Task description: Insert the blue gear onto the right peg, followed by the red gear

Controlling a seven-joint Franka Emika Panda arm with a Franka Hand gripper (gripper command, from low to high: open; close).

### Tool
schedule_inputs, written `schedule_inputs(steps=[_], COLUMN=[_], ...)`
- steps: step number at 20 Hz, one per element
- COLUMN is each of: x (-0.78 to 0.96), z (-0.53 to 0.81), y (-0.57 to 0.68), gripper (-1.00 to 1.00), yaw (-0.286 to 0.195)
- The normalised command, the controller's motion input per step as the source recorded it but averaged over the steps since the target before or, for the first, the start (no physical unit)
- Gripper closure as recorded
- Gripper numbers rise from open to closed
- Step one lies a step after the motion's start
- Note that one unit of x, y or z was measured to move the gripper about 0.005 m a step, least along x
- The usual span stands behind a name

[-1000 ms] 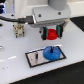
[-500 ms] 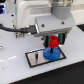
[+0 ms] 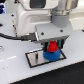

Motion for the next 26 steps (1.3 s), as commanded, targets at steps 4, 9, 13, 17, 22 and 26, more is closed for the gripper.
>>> schedule_inputs(steps=[4, 9, 13, 17, 22, 26], x=[0.15, 0.23, 0.23, 0.20, 0.17, 0.27], z=[0.00, 0.33, -0.06, -0.23, -0.21, 0.30], y=[-0.03, 0.00, -0.06, -0.16, -0.08, 0.00], gripper=[1.00, 1.00, 1.00, 1.00, 1.00, 1.00], yaw=[0.000, 0.000, 0.000, 0.000, 0.000, 0.000])
